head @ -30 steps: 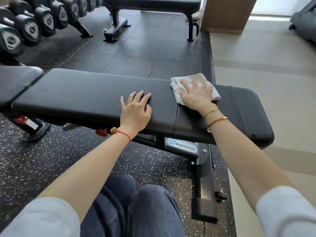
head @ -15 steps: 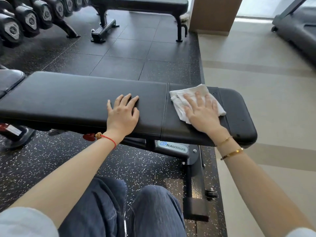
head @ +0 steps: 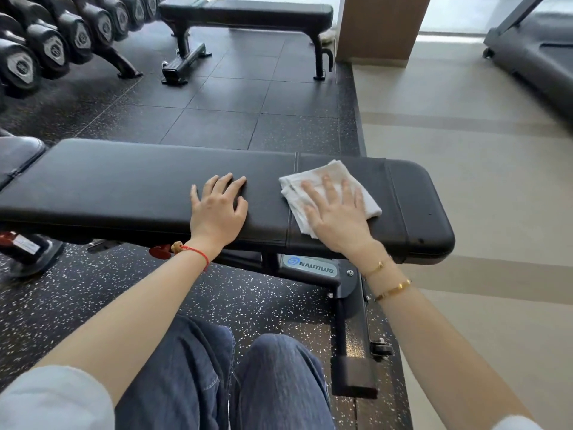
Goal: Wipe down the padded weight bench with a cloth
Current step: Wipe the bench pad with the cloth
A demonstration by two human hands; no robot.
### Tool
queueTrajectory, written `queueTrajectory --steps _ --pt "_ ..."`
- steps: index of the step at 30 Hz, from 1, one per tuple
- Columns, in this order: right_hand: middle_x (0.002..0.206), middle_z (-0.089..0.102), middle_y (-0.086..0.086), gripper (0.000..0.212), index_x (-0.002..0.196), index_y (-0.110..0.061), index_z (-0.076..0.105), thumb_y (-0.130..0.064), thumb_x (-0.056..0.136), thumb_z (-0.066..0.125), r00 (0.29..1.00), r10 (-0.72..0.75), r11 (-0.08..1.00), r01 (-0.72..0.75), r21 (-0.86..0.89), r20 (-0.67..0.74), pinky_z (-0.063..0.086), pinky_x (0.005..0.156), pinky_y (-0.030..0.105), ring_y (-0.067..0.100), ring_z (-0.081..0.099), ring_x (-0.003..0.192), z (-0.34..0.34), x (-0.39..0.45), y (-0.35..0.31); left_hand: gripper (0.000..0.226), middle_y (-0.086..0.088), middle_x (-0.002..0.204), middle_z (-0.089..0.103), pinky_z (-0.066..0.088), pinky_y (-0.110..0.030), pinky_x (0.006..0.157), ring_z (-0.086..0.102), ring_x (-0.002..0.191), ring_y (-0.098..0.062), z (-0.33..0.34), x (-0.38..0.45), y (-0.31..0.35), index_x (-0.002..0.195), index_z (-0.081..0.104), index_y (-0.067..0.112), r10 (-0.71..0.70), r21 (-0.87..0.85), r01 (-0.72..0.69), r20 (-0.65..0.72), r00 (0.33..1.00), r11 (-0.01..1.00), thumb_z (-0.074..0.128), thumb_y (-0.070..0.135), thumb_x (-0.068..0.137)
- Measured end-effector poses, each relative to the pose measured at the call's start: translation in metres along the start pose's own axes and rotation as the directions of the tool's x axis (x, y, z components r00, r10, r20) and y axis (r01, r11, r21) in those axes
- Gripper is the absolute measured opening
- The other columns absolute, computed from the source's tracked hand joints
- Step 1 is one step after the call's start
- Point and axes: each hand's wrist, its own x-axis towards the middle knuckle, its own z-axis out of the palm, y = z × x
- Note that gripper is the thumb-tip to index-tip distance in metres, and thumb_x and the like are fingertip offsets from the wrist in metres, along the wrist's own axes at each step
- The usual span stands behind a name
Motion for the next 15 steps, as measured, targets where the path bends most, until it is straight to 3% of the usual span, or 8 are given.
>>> queueTrajectory --steps 7,15 --pt "0.166 -0.002 0.002 0.055 0.154 -0.047 0.005 -0.051 0.1 0.014 0.961 0.258 0.966 -0.258 0.008 -0.097 -0.009 0.12 0.048 0.033 -0.004 0.15 0.001 -0.064 0.058 0.048 0.001 0.155 0.038 0.01 -0.056 0.12 0.024 0.147 -0.021 -0.005 0.001 0.004 0.144 0.045 0.031 -0.023 -0.029 0.025 0.041 0.999 0.999 0.045 0.029 0.097" --pt "0.166 -0.001 0.004 0.052 0.154 -0.046 0.009 -0.048 0.102 0.018 0.905 0.424 0.903 -0.422 0.078 -0.012 -0.01 0.12 0.051 0.034 -0.006 0.15 -0.016 -0.036 0.089 0.043 -0.003 0.153 0.041 0.008 -0.056 0.12 0.025 0.146 -0.024 -0.01 0.005 0.015 0.139 0.051 0.024 -0.077 -0.105 0.083 0.059 0.995 0.991 0.044 0.03 0.097"
